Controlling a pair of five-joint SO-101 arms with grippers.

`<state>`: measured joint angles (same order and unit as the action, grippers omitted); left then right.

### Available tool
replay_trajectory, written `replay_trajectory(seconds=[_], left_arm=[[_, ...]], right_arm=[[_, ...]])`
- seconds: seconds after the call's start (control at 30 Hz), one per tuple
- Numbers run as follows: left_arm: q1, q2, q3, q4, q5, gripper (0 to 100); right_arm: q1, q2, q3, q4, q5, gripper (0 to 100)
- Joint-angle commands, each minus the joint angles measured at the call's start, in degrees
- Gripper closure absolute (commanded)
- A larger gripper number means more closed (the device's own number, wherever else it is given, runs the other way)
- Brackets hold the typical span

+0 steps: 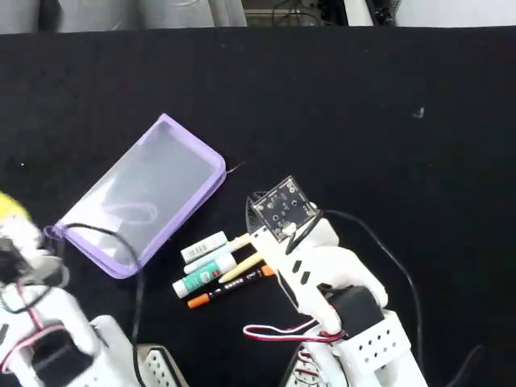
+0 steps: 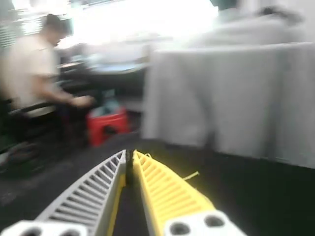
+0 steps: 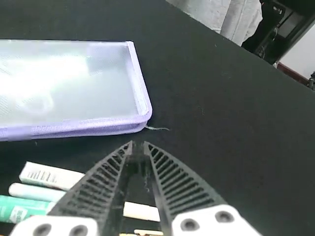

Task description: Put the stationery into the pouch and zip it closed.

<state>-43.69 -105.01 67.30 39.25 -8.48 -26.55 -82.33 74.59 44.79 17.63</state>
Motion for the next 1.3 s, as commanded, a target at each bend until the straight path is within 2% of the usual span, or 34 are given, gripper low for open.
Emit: replay_trajectory(seconds=[0.0, 0.07, 0.1, 0.17, 0.33, 0.47, 0.63, 0.77, 1.0, 1.17, 1.27], left_arm=[[-7.5, 0.8, 18.9, -20.7, -1.1, 97], [-6.8, 0.8, 28.5, -33.1, -5.4, 97], [-5.9, 1.4, 30.6, -36.3, -7.9, 97], [-4.9, 3.3, 28.8, -32.0, -11.1, 97], [-2.3, 9.2, 23.6, -24.1, -11.0, 97], [-2.2, 16.9, 14.3, -12.5, -5.0, 97], [-2.1, 34.0, -3.6, -0.1, 0.2, 97], [-2.0, 51.4, -17.3, 6.0, 0.8, 97], [2.5, 80.0, -31.4, 5.3, -0.4, 97], [10.1, 95.5, -33.3, 0.3, -8.2, 97], [14.0, 101.5, -33.4, -0.1, -10.4, 97]], right_arm=[[0.7, -0.6, -0.5, -1.7, -0.4, 98.6], [0.7, -0.6, -0.5, -1.6, -0.4, 98.6], [0.7, -0.6, -0.5, -1.5, -0.4, 98.6], [0.7, -0.6, -0.4, -1.4, -0.4, 98.6], [0.7, -0.6, -0.4, -1.4, -0.4, 98.6], [0.7, -0.6, -0.5, -1.3, -0.4, 98.6], [0.7, -0.6, -0.5, -1.3, -0.4, 98.6], [0.7, -0.6, -0.5, -1.3, -0.4, 98.6], [0.7, -0.6, -0.5, -1.3, -0.4, 98.6], [0.7, -0.6, -0.7, -1.3, -0.4, 98.6], [0.7, -0.6, -0.7, -1.2, -0.3, 98.6]])
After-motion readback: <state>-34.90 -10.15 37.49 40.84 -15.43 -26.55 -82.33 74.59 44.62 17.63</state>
